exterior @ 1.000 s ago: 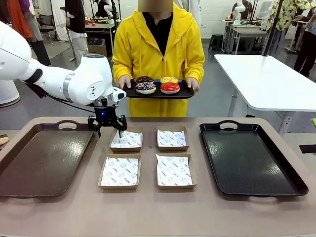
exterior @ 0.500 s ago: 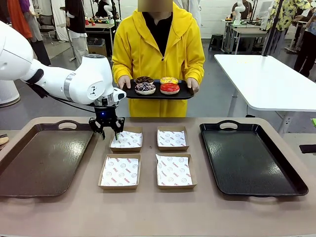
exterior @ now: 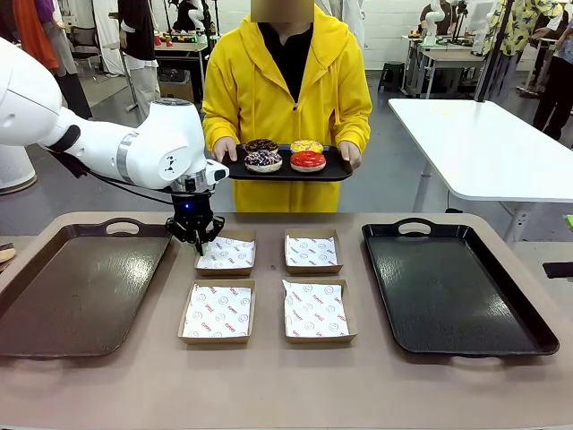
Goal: Individually package the donuts and arrange them on the tray.
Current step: Pick up one Paper togo box.
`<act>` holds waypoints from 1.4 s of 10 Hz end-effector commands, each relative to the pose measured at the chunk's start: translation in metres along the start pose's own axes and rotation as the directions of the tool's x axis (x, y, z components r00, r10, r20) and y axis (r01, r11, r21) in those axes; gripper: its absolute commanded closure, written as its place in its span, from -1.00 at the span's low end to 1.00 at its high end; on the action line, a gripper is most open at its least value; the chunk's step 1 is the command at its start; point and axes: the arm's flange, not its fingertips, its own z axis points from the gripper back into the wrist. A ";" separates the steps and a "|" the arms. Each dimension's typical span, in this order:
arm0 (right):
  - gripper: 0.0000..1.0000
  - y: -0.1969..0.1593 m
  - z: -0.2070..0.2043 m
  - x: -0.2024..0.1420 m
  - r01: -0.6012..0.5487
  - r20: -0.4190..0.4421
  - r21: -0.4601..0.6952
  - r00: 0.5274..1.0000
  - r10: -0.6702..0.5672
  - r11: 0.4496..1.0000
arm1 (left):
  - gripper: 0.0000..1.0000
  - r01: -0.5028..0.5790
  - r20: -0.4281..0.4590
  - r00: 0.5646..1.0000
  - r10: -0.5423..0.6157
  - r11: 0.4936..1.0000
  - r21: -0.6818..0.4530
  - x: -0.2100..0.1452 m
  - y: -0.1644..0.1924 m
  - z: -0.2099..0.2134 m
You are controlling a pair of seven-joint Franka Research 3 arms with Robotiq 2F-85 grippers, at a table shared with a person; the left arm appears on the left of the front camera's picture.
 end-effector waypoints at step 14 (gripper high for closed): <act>-1.00 0.000 0.001 0.000 -0.002 0.000 0.007 1.000 0.002 1.000 | 1.00 0.005 0.063 0.998 -0.005 1.000 -0.004 0.008 -0.004 0.189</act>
